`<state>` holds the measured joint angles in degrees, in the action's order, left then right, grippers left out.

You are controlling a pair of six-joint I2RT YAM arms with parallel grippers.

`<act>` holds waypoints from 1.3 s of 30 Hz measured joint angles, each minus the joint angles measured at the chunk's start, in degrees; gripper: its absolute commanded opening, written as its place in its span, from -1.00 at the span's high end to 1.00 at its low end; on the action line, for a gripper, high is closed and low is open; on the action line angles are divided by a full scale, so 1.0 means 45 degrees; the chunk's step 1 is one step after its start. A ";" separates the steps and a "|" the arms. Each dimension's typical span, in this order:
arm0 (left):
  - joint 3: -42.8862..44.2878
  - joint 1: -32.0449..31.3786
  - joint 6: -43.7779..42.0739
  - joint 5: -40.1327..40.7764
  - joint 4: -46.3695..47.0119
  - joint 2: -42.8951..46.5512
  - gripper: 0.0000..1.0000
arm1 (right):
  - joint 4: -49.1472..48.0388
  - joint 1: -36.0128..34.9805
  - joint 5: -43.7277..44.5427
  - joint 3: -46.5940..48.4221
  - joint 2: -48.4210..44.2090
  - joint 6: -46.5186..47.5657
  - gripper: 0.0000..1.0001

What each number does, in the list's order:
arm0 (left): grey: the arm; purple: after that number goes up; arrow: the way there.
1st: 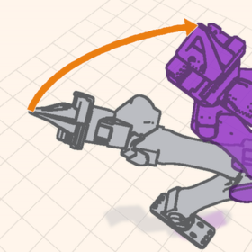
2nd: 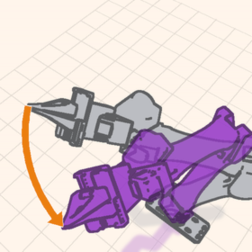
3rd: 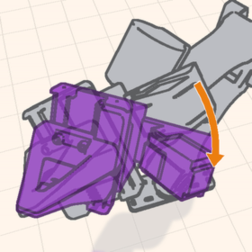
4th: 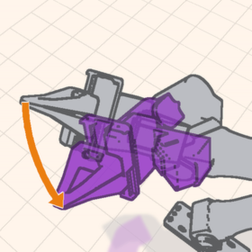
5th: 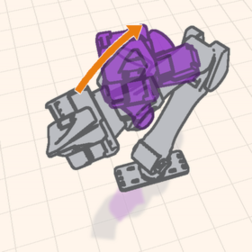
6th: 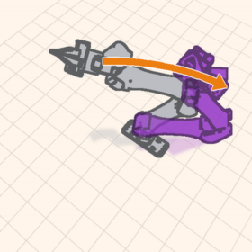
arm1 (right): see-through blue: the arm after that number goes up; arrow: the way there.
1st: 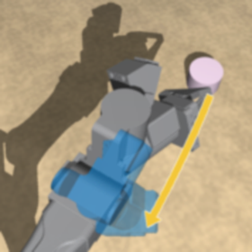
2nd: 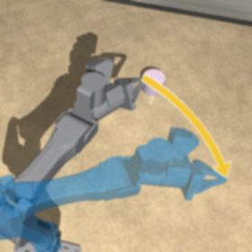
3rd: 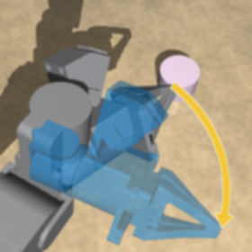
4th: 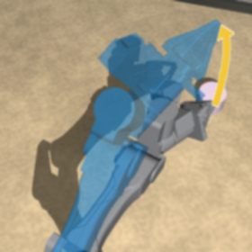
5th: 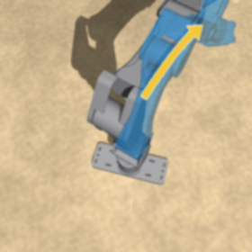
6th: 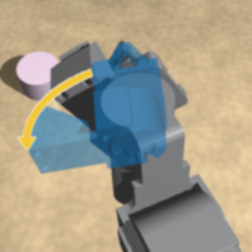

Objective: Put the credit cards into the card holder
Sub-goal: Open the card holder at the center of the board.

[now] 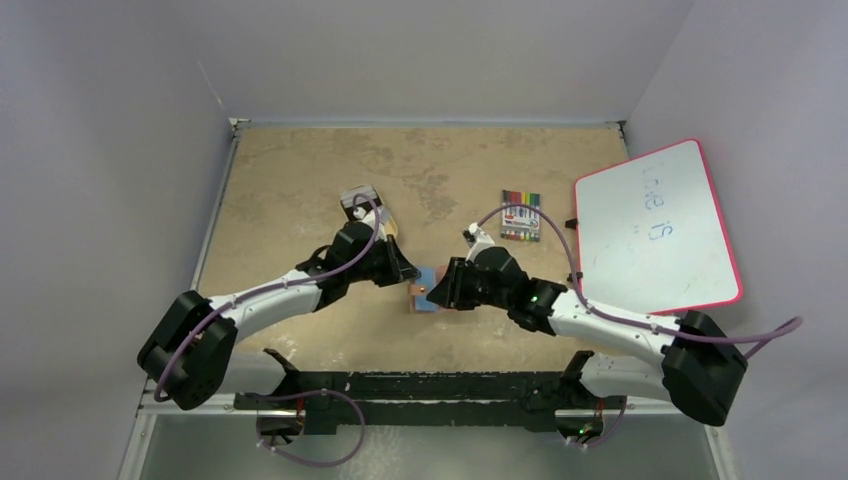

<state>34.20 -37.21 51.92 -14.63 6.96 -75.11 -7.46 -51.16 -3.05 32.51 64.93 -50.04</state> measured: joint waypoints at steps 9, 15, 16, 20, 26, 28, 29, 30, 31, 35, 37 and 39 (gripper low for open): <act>0.0049 0.0000 0.0053 -0.0039 -0.0160 -0.0325 1.00 | -0.0010 -0.0039 0.0359 0.0583 0.1268 0.0049 0.34; 0.0044 0.0000 0.0146 -0.0039 -0.0126 -0.0427 1.00 | 0.0141 -0.0039 0.0413 0.1078 0.1161 0.0068 0.34; 0.0044 0.0000 0.0165 -0.0039 -0.0126 -0.0505 1.00 | 0.0151 -0.0039 0.0437 0.1137 0.1044 0.0068 0.34; 0.0044 0.0000 0.0228 -0.0053 -0.0141 -0.0840 1.00 | 0.0053 -0.0039 0.0452 0.1180 0.0918 0.0073 0.35; 0.0034 0.0000 0.0223 -0.0087 -0.0102 -0.0879 1.00 | 0.0083 -0.0049 0.0772 0.1180 0.1715 0.0049 0.35; 0.0000 0.0000 0.0185 -0.0117 -0.0063 -0.0879 1.00 | 0.0204 -0.0049 0.0865 0.1180 0.2035 0.0029 0.32; -0.0010 0.0000 0.0112 -0.0126 -0.0063 -0.0879 1.00 | 0.0277 -0.0049 0.0937 0.1175 0.2176 0.0029 0.31; -0.0029 0.0000 -0.0019 -0.0121 -0.0068 -0.0879 1.00 | 0.0364 -0.0049 0.1088 0.1175 0.2331 0.0005 0.29; -0.0063 0.0000 -0.0155 -0.0112 -0.0063 -0.0879 1.00 | 0.0486 -0.0049 0.1234 0.1171 0.2443 -0.0010 0.27; -0.0418 0.0000 -0.0500 -0.0112 0.0209 -0.0981 0.98 | 0.0753 -0.0049 0.1773 0.1127 0.2905 -0.0053 0.17; -0.0593 0.0000 -0.0597 -0.0136 0.0466 -0.1268 0.94 | 0.0850 -0.0049 0.2016 0.1127 0.3133 -0.0049 0.10; -0.0641 0.0000 -0.0670 -0.0151 0.0670 -0.1710 0.88 | 0.0913 -0.0049 0.2225 0.1127 0.3424 -0.0039 0.03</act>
<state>31.31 -37.21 48.90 -15.31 9.98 -82.81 -3.36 -51.37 6.96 37.58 80.34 -50.22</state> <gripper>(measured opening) 0.041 0.440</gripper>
